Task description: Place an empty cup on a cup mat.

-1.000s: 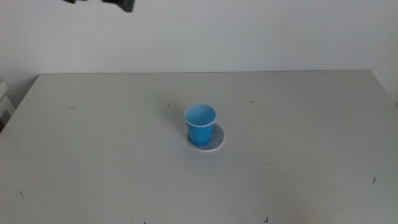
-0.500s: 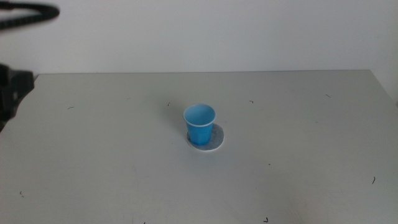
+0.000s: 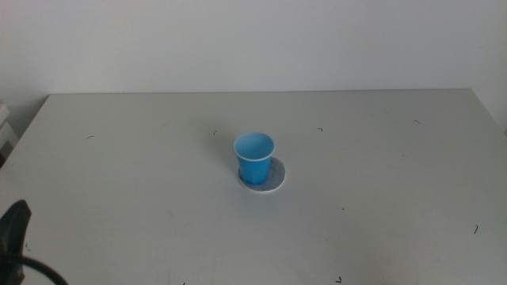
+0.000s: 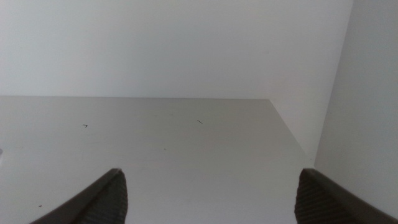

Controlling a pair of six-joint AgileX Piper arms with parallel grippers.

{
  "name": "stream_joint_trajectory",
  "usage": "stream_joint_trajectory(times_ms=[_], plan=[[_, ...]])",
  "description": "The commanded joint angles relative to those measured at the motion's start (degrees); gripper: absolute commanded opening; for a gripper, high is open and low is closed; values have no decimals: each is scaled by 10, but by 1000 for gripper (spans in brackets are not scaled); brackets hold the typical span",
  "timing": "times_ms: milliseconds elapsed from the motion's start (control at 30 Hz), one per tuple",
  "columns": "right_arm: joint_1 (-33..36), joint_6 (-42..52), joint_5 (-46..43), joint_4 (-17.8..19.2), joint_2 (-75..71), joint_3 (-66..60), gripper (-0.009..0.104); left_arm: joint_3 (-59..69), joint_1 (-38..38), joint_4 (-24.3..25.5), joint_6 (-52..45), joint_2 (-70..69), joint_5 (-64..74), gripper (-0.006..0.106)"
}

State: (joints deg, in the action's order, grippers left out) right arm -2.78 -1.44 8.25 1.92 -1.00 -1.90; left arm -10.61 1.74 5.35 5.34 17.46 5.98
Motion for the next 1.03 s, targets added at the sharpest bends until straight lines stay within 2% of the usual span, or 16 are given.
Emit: stream_joint_trajectory(times_ms=[0, 200, 533, 1000], plan=[[0, 5, -45, 5, -11, 7, 94, 23, -2, -5, 13, -30, -80, 105], [0, 5, -45, 5, -11, 7, 94, 123, -2, -5, 15, -111, -170, 105], [0, 5, -45, 5, -11, 7, 94, 120, -2, 1, 8, -192, -88, 105], [0, 5, -45, 5, -11, 7, 94, 120, -1, 1, 8, -191, -63, 105]])
